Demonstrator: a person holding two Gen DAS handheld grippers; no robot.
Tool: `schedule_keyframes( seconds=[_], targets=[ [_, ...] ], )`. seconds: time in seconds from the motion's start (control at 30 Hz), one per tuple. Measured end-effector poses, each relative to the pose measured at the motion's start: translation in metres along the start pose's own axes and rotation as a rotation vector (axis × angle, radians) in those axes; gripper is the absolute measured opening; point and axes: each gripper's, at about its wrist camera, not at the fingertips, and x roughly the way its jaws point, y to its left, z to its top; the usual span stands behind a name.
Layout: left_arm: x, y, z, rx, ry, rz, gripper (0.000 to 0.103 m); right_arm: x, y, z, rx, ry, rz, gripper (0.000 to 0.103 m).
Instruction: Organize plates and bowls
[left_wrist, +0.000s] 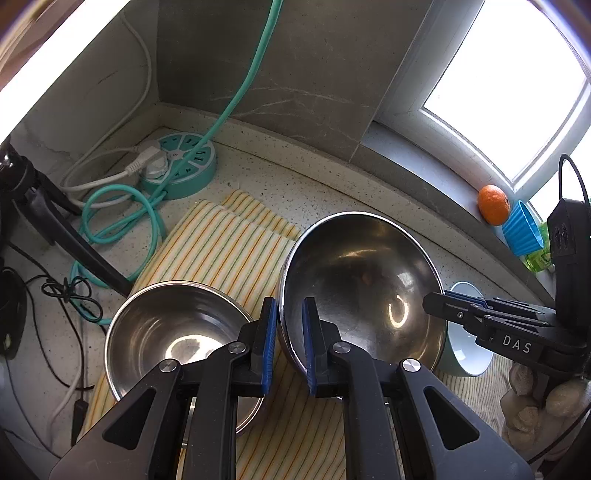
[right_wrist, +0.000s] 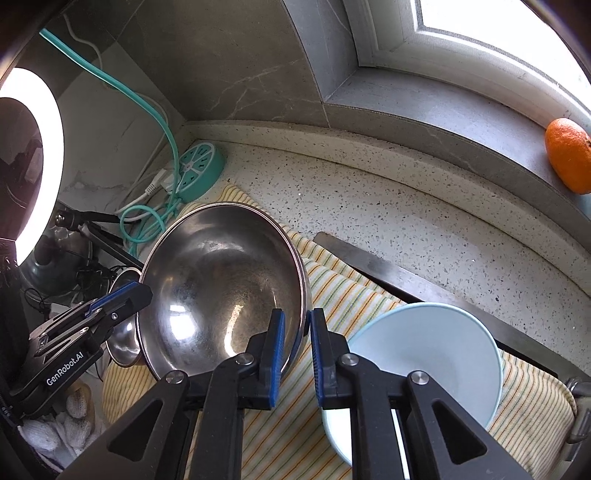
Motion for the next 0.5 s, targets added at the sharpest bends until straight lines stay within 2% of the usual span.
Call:
schedule_keyframes(
  seconds=[0.5],
  targets=[
    [-0.033, 0.005, -0.005, 0.0, -0.057, -0.026, 0.01, -0.027, 0.018, -0.011, 0.009, -0.025, 0.017, 0.013]
  ],
)
